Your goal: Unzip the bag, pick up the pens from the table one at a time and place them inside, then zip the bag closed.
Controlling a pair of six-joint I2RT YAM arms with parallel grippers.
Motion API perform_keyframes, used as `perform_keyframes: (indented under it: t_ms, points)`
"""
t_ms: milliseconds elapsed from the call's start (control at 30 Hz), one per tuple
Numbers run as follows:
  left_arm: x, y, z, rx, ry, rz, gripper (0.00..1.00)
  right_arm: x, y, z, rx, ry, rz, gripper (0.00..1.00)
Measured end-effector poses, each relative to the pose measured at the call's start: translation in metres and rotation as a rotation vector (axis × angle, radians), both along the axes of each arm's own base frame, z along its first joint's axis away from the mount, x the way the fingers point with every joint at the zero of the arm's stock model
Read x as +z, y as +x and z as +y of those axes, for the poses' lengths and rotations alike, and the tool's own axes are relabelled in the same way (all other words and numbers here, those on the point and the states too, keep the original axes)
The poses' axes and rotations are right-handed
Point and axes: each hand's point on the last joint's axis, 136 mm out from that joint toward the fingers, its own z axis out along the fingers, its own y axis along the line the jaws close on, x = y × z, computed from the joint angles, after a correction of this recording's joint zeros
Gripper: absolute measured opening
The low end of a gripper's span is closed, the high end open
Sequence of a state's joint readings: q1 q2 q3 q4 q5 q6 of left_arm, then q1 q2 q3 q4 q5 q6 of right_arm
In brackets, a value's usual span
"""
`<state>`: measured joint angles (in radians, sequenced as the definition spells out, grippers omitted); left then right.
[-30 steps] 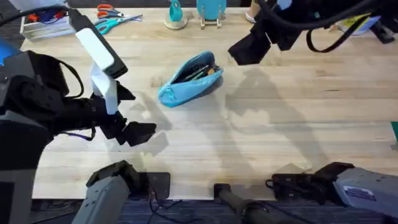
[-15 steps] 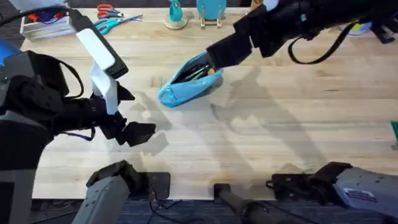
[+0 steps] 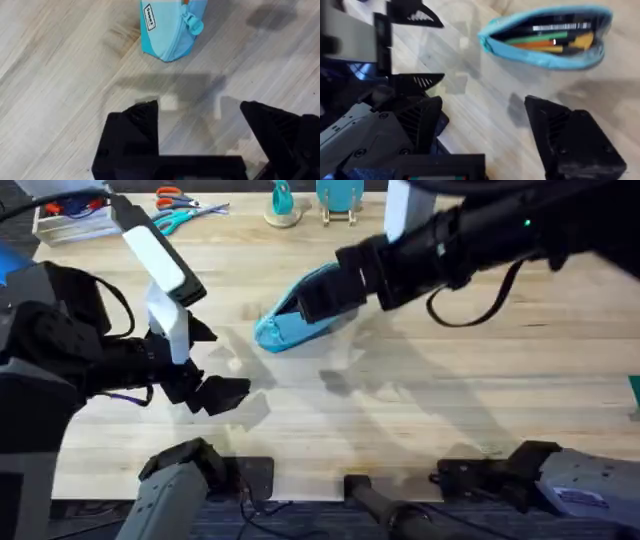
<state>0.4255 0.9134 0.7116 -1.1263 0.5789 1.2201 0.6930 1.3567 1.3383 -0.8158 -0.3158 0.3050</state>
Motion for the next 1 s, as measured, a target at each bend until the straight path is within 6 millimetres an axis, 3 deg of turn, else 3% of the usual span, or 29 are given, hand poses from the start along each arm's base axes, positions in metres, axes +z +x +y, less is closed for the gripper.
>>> perform_keyframes:
  t_ms: [300, 700, 1000]
  points:
    - [0.0, 0.0, 0.0, 0.0, 0.0, 0.0, 0.993, -0.04, -0.017, -0.001, -0.002, -0.001, 0.135, 0.995]
    - [0.0, 0.0, 0.0, 0.0, 0.0, 0.0, 0.993, -0.086, -0.019, 0.013, 0.002, 0.093, 0.169, 0.996]
    - [0.0, 0.0, 0.0, 0.0, 0.0, 0.0, 0.993, -0.079, -0.015, 0.027, 0.014, 0.146, 0.114, 0.995]
